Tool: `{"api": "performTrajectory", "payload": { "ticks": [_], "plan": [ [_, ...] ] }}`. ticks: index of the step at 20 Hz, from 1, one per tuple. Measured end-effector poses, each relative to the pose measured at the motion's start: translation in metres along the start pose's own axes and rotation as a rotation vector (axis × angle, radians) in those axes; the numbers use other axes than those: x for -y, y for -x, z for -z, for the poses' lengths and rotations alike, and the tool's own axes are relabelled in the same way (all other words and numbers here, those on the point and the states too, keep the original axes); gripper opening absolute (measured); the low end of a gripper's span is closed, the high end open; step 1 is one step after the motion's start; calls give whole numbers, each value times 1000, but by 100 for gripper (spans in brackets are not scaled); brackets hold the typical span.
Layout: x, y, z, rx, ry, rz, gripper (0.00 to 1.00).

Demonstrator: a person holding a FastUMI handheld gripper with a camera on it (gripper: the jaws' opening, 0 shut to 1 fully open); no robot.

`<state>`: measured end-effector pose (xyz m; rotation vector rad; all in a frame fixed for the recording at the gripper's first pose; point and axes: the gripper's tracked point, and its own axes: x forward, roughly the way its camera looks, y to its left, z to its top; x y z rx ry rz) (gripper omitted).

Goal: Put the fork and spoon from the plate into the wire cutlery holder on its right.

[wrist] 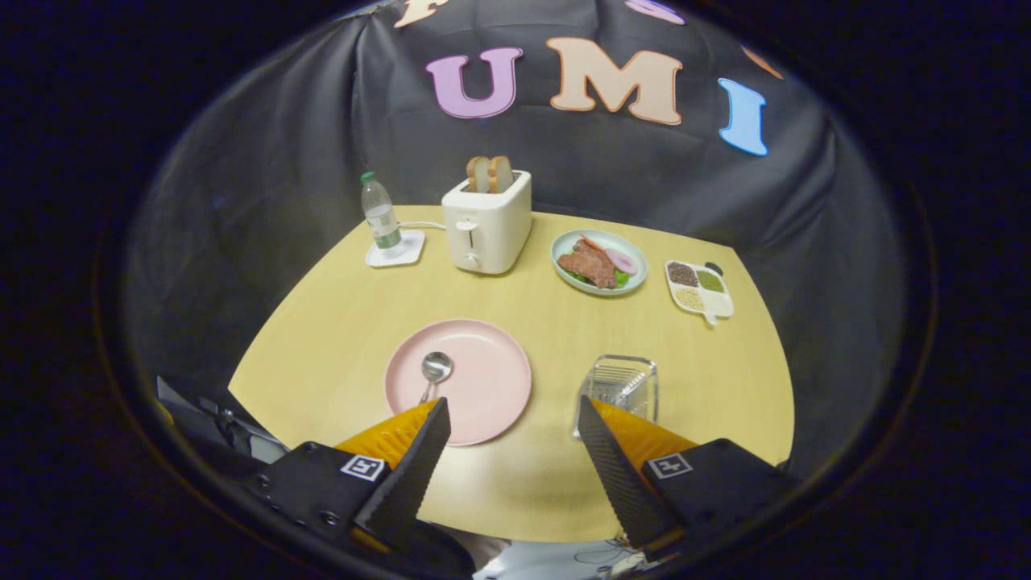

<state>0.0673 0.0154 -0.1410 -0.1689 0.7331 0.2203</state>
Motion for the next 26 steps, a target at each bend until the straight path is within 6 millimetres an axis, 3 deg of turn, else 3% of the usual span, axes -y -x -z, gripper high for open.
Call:
{"api": "performTrajectory", "payload": {
  "ticks": [8,15,19,26],
  "plan": [
    [-75,-31,54,-12,-23,-65,100],
    [-106,-56,100,-63,-50,-93,100],
    [-112,-65,121,-124,-63,-90,86],
    [-115,-83,125,-141,-94,-84,59]
  ]
}}
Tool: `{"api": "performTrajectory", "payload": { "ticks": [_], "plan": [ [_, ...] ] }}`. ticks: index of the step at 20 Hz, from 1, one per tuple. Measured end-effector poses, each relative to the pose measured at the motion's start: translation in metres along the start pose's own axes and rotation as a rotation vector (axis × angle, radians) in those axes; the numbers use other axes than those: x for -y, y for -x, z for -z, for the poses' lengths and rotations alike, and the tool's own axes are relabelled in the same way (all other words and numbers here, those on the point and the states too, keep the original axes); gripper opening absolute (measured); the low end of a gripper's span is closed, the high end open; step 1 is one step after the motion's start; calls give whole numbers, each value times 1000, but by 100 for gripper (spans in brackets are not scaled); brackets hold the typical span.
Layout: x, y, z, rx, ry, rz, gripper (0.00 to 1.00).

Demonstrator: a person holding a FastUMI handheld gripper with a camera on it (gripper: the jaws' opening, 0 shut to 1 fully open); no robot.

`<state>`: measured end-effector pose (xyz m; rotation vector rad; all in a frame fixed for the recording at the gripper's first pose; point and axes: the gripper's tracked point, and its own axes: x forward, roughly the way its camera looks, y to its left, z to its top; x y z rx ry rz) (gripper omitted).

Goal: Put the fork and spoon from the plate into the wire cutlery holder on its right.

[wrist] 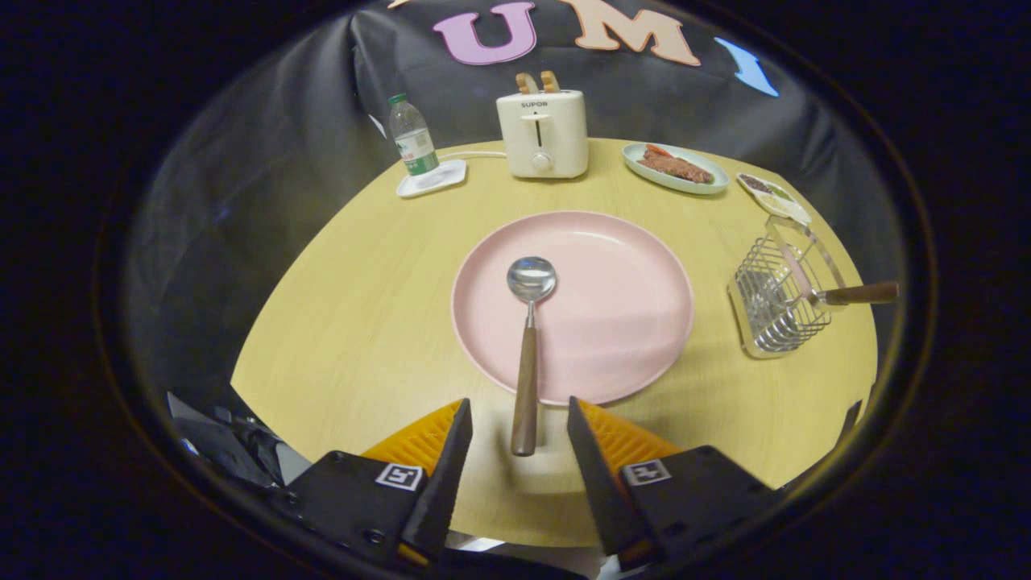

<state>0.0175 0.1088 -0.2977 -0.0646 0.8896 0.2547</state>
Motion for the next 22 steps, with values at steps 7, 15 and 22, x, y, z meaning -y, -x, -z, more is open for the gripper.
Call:
{"api": "performTrajectory", "payload": {
  "ticks": [7,15,22],
  "plan": [
    [6,-8,2,-38,-18,7,19],
    [7,-2,1,-27,18,9,4],
    [11,15,-1,-40,53,-24,4]
  ]
}}
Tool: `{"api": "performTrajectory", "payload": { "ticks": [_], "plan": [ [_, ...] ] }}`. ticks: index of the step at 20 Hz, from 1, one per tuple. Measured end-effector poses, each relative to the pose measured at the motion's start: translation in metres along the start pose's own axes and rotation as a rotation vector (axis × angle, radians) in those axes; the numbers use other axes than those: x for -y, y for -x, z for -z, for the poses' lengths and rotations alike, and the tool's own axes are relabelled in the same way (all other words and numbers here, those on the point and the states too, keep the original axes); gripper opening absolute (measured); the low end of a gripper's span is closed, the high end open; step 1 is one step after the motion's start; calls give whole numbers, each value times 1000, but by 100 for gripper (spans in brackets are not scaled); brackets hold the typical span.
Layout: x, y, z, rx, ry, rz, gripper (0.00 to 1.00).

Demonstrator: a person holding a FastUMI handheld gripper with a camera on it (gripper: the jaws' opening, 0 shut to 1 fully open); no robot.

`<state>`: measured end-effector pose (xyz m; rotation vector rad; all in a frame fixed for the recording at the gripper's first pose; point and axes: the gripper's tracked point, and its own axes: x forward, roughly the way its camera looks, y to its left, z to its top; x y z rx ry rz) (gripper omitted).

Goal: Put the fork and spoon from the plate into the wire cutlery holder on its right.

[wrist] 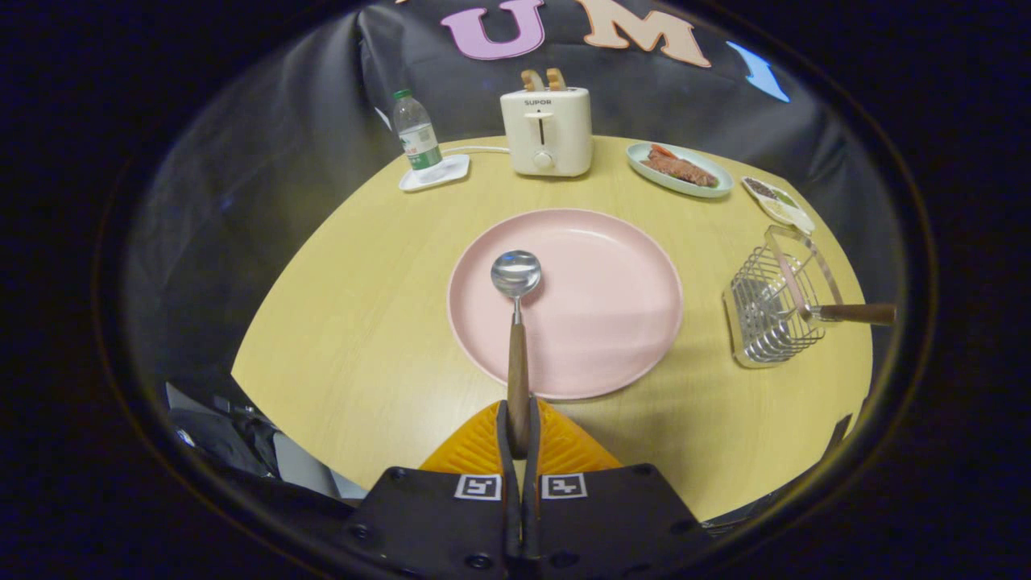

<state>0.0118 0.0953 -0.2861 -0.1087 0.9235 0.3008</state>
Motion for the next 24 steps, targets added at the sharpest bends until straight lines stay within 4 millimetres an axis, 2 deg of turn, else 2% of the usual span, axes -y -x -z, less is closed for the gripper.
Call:
{"api": "performTrajectory", "payload": {
  "ticks": [6,13,19,24],
  "plan": [
    [12,30,-6,-41,47,-52,4],
    [44,75,-24,-114,51,-71,4],
    [101,120,-60,-118,-6,-5,4],
    [158,146,-87,-114,-89,72,4]
  ]
}}
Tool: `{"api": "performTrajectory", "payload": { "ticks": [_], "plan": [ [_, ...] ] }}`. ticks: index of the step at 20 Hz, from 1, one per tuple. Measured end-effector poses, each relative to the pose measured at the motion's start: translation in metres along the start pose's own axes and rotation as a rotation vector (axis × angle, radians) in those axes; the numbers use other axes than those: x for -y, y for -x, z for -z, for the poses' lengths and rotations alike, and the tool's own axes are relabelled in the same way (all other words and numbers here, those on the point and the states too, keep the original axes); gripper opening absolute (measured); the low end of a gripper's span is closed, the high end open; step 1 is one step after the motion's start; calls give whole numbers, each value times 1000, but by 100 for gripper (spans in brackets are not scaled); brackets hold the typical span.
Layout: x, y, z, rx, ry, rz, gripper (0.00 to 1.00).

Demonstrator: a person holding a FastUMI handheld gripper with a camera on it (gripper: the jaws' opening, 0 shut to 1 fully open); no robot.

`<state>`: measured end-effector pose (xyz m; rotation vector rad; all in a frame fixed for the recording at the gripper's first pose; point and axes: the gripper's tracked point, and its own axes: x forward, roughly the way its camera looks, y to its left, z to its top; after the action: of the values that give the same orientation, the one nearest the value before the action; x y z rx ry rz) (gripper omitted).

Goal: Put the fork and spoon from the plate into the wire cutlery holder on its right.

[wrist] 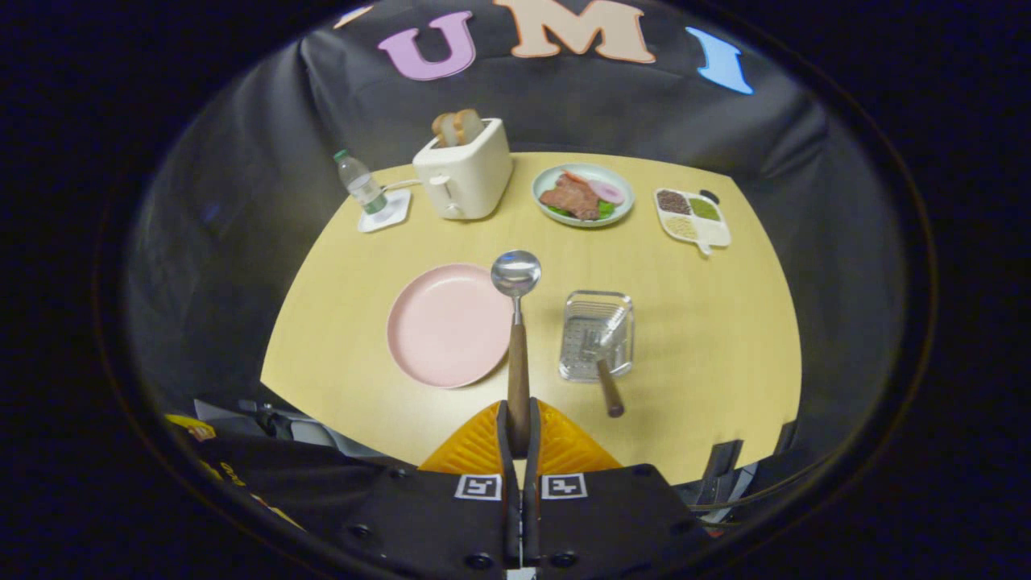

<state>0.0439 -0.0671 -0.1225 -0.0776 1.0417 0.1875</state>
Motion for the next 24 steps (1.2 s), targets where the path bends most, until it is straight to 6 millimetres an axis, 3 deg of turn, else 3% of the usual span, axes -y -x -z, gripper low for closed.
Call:
{"api": "performTrajectory", "payload": {
  "ticks": [4,10,19,24],
  "plan": [
    [38,12,-3,-93,-7,26,4],
    [75,1,2,-268,0,52,4],
    [75,-25,13,-491,89,24,4],
    [81,-36,9,-521,90,39,8]
  ]
}}
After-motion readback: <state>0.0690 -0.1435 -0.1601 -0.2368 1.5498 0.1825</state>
